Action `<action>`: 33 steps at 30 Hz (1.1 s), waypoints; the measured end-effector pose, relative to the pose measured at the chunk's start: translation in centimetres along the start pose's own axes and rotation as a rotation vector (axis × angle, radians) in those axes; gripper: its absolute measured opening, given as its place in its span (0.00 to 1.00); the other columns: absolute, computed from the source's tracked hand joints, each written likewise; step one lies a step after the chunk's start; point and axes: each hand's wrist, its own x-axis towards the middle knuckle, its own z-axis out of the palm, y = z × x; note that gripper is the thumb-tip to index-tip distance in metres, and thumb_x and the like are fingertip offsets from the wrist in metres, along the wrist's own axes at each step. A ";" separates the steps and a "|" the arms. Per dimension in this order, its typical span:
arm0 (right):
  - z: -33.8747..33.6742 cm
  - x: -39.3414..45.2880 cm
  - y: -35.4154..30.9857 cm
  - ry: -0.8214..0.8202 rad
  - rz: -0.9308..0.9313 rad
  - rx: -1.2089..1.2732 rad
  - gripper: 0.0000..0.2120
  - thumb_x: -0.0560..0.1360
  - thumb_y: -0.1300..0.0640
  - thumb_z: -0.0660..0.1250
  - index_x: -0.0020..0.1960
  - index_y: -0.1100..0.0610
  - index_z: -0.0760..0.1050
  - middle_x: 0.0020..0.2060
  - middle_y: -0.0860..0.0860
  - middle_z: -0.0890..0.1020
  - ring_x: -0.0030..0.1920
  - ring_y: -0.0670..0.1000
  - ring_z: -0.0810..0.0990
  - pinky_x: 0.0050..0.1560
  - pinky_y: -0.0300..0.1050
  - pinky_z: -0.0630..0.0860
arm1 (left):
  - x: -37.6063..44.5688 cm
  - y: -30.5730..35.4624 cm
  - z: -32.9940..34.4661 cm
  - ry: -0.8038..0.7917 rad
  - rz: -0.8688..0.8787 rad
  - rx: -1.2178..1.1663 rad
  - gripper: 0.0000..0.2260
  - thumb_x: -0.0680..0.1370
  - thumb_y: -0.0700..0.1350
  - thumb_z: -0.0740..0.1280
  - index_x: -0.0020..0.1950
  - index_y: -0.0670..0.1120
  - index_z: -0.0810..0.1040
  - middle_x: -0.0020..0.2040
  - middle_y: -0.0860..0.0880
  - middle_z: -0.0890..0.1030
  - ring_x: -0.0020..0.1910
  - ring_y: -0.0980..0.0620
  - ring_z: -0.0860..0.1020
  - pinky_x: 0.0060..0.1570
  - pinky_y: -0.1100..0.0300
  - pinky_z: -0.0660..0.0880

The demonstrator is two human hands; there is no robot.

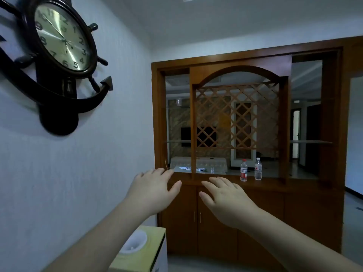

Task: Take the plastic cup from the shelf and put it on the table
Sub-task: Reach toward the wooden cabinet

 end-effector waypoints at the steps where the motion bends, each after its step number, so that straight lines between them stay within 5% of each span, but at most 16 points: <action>1: 0.2 0.0 -0.1 -0.012 0.007 0.001 0.27 0.79 0.38 0.45 0.76 0.46 0.53 0.77 0.49 0.56 0.76 0.51 0.49 0.72 0.54 0.48 | -0.2 -0.4 0.3 -0.019 0.001 0.010 0.29 0.78 0.66 0.45 0.76 0.55 0.57 0.76 0.49 0.64 0.73 0.47 0.61 0.69 0.45 0.60; 16: 6.4 0.5 6.3 0.026 0.037 -0.080 0.29 0.77 0.35 0.41 0.75 0.43 0.51 0.77 0.47 0.56 0.76 0.50 0.49 0.72 0.51 0.47 | 2.3 2.8 9.8 -0.113 0.113 -0.043 0.31 0.76 0.68 0.43 0.77 0.58 0.48 0.79 0.51 0.54 0.76 0.48 0.51 0.73 0.44 0.50; 33: 7.2 6.3 25.9 0.050 0.111 -0.041 0.29 0.77 0.35 0.43 0.76 0.43 0.50 0.77 0.46 0.55 0.76 0.48 0.48 0.72 0.49 0.45 | 17.7 16.1 19.6 -0.086 0.187 -0.173 0.29 0.77 0.68 0.44 0.76 0.60 0.51 0.78 0.54 0.57 0.76 0.53 0.53 0.72 0.49 0.52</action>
